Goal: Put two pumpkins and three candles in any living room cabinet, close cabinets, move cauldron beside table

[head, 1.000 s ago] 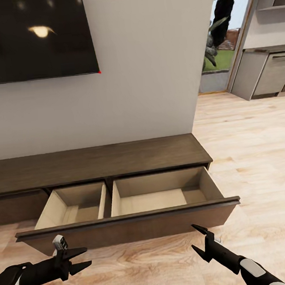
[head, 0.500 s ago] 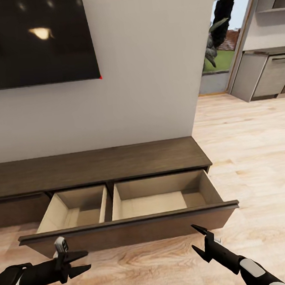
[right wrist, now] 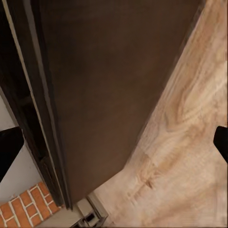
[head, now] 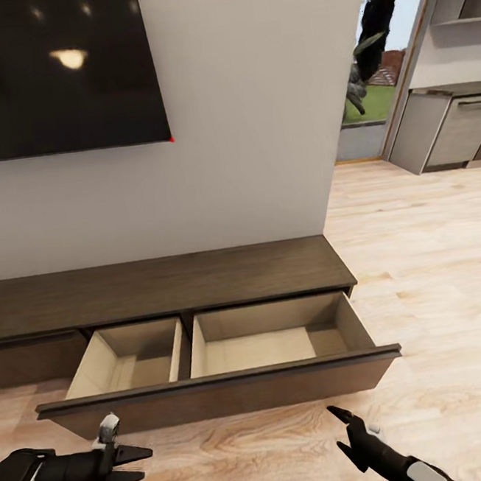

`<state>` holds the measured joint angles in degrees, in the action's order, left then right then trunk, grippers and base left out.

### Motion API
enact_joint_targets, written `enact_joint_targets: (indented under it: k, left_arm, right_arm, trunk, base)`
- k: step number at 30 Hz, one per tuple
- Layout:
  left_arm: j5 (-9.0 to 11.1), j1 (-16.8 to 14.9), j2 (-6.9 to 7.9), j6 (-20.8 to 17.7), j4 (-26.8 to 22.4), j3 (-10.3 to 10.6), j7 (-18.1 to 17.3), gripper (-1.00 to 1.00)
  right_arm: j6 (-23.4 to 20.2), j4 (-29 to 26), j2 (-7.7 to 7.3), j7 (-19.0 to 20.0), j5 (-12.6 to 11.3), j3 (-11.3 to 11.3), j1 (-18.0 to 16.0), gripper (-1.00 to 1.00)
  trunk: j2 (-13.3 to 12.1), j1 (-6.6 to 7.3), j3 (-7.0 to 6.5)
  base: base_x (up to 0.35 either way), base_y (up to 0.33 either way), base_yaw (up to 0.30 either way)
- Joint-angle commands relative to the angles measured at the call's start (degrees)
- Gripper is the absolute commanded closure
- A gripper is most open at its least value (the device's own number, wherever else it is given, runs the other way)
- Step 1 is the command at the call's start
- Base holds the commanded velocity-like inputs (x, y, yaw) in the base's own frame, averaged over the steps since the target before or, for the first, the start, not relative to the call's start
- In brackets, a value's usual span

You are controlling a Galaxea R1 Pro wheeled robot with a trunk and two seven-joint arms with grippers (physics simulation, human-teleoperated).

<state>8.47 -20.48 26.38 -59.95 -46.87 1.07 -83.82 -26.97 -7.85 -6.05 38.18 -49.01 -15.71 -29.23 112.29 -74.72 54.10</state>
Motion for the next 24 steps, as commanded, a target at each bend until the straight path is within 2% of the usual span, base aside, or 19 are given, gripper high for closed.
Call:
enact_joint_targets:
  k: [1,4,10,12,16,18,24]
  left_arm:
    - [-0.2,0.0,-0.01,0.0,0.0,0.0,2.2,-1.00]
    - [-0.5,0.0,-0.05,0.1,0.0,-0.1,7.5,-1.00]
    - [-0.6,0.0,-0.09,0.8,1.4,-0.1,14.9,-1.00]
    - [-0.6,0.0,-0.16,0.9,1.6,-0.2,17.2,-1.00]
    - [-0.5,0.0,-0.55,1.1,1.8,-0.3,23.3,-1.00]
    - [-0.5,0.0,-0.71,1.1,1.8,-0.3,25.3,-1.00]
    - [-0.5,0.0,-1.40,1.2,1.8,-0.3,29.6,-1.00]
  right_arm:
    - [1.3,0.6,0.06,0.1,1.0,-0.1,0.5,-1.00]
    - [3.1,1.3,0.20,0.2,2.4,-0.1,1.8,-1.00]
    - [4.5,1.4,0.38,-0.8,3.1,0.0,3.0,-1.00]
    - [4.6,1.4,0.11,-2.5,3.6,0.1,3.1,-1.00]
    - [5.1,1.2,-0.20,-10.2,5.9,0.0,3.1,-1.00]
    - [5.6,1.0,0.05,-12.3,6.3,0.0,3.1,-1.00]
    - [11.6,0.8,0.34,-17.9,7.5,0.1,3.1,-1.00]
  trunk:
    - [-0.4,0.23,-0.19]
    - [-1.6,0.89,-0.73]
    - [-4.0,2.20,-1.80]
    - [-4.8,2.64,-2.16]
    - [-6.4,3.52,-2.88]
    - [-7.2,3.96,-3.24]
    - [-9.6,5.28,-4.32]
  base:
    - [0.000,0.000,0.000]
    - [0.000,0.000,0.000]
    - [0.000,0.000,0.000]
    - [0.000,0.000,0.000]
    - [0.000,0.000,0.000]
    - [0.000,0.000,0.000]
    - [0.000,0.000,0.000]
